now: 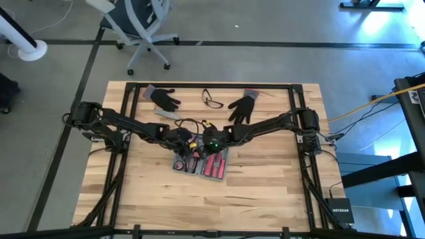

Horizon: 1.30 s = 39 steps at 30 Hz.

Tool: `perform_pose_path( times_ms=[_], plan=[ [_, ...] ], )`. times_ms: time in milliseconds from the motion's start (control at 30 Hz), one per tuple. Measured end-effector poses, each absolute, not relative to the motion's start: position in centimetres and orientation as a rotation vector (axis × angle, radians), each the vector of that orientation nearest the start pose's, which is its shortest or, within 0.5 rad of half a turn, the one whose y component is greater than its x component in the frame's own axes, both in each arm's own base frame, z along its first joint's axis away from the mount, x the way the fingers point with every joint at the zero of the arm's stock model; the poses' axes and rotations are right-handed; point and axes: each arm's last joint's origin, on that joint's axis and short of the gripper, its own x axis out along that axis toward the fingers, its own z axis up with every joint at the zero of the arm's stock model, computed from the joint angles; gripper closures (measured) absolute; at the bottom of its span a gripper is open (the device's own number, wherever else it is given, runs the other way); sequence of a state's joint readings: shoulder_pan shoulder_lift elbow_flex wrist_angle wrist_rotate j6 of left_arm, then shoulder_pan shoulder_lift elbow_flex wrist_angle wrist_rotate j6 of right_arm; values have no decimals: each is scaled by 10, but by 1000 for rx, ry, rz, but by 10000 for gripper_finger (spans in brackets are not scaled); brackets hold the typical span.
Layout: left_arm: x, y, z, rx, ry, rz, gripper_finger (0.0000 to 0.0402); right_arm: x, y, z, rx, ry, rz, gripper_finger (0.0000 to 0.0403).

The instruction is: Prefit tool cases

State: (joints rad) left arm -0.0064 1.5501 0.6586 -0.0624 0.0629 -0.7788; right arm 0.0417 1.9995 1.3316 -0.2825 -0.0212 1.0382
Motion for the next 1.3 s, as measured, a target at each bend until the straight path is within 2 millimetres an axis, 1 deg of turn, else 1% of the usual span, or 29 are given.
perform_pose_path(
  times_ms=[200,300,333,500,833,1100,1300],
  plan=[
    [271,-14,136,-729,919,330,401,416,21,160,933,904,-418,403],
    [271,-18,136,-714,908,334,401,417,21,156,943,913,-415,403],
    [272,-18,135,-712,906,336,401,418,21,152,943,919,-418,403],
    [273,-19,133,-724,910,338,401,422,22,145,976,921,-395,403],
    [274,-22,132,-721,901,331,401,421,22,144,996,944,-373,403],
    [274,-29,133,-665,877,335,401,421,24,145,1004,964,-317,403],
    [273,-37,136,-579,857,310,401,425,25,148,966,942,-222,403]
  ],
)
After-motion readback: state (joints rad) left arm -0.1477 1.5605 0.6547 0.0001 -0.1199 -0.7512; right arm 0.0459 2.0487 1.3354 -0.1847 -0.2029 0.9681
